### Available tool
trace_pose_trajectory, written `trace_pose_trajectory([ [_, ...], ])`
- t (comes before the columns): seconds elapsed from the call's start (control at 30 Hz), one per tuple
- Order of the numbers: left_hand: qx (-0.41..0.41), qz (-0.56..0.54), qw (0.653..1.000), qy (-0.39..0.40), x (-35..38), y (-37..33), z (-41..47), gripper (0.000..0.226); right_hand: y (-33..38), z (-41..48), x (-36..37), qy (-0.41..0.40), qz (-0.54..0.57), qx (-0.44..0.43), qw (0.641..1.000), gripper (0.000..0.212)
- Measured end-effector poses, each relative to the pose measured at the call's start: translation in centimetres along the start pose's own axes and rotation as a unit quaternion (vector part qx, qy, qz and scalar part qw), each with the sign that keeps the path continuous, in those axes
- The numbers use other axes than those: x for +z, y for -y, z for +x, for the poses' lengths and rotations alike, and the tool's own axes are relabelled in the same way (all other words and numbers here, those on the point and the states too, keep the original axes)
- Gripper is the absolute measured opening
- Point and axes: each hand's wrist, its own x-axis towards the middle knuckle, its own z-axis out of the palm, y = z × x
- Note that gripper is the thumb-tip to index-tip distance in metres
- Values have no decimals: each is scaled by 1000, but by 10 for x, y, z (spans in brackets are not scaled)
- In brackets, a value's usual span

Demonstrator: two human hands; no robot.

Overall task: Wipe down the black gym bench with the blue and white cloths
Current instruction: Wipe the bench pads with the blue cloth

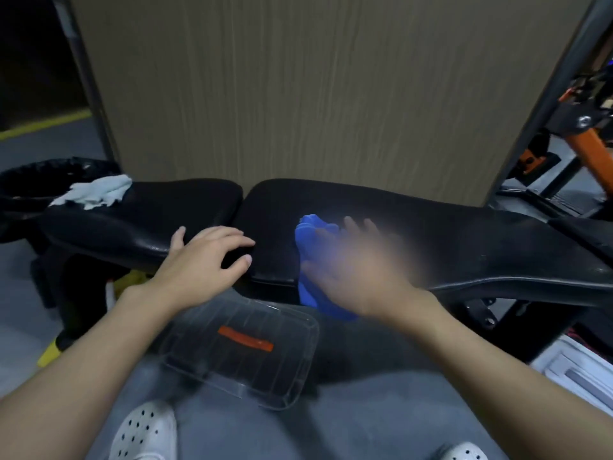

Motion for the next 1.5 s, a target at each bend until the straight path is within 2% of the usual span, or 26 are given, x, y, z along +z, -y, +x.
trace_pose_trajectory([
  [0.17,-1,-47,999,-22,4,9,2,37,25,4,18,-28,-17,-29,999,84],
  [0.33,18,-113,992,-60,3,20,7,21,62,21,27,-57,-20,-29,998,73],
  [0.47,17,-166,984,-67,2,29,7,28,89,29,34,-80,-17,-35,996,70],
  [0.6,-18,-244,967,-76,-2,31,4,39,105,32,39,-100,-18,-54,993,71],
  [0.83,-10,-214,974,-71,-5,10,0,37,52,4,38,-137,-22,-71,988,75],
  [1.03,32,-149,988,-39,5,-18,-2,30,-32,-32,41,-217,-42,-4,975,68],
  [1.17,89,-131,987,-31,14,-40,4,28,-4,-35,57,-289,-26,47,956,60],
  [1.27,111,-127,985,-27,18,-57,13,31,9,-27,65,-332,-33,21,942,55],
  [1.4,95,-126,987,-7,22,-72,22,31,-25,-28,73,-384,-49,-68,919,53],
  [1.5,81,-119,990,-4,26,-86,27,24,-59,-32,75,-404,-34,-63,912,52],
])
